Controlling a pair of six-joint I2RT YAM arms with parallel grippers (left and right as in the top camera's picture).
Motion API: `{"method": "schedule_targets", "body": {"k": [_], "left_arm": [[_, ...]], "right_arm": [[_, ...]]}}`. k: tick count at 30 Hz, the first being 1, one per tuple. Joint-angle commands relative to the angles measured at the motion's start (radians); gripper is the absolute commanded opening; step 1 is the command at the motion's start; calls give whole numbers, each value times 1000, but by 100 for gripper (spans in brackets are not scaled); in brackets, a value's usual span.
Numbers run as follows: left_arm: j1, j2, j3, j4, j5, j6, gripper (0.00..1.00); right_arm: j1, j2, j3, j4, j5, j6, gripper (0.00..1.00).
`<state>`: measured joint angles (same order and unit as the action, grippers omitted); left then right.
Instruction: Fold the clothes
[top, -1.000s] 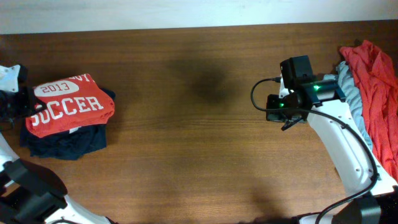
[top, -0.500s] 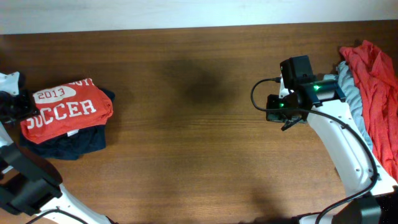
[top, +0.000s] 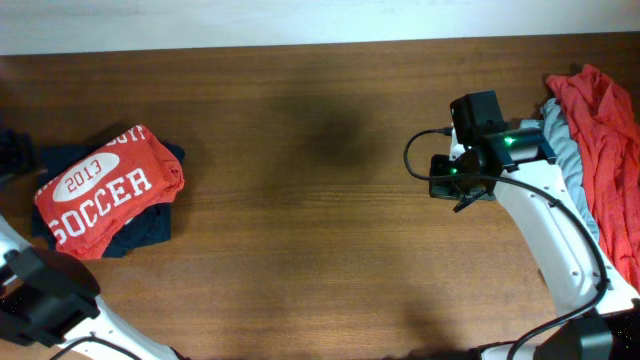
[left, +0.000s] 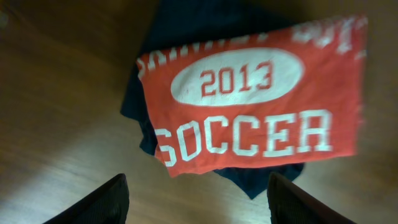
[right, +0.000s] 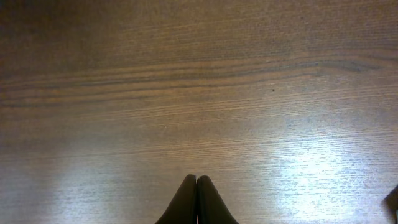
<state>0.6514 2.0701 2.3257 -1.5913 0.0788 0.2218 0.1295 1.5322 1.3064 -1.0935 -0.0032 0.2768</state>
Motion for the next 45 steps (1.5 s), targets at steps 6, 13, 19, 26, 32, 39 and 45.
{"method": "schedule_targets", "body": {"k": [6,13,19,26,32,39,45], "left_arm": [[-66,-3,71,-37,232,15,29],[-217,-3,-209,166,162,-57,8],[-276,-3,-494,434,56,-154,7],[-293,-3,-745,725,52,-153,14],[-277,-24,-763,768,242,-138,10],[-163,-240,-727,761,475,-209,26],[-48,-378,-727,621,224,-249,32]], "right_arm": [[-6,-6,12,-3,16,0,5],[-6,-6,11,-5,15,0,5],[-6,-6,12,-18,16,0,5],[-6,-6,12,-19,15,0,4],[-6,-6,11,-26,16,0,5],[-6,-6,11,-32,16,0,4],[-6,-6,12,-29,16,0,5]]}}
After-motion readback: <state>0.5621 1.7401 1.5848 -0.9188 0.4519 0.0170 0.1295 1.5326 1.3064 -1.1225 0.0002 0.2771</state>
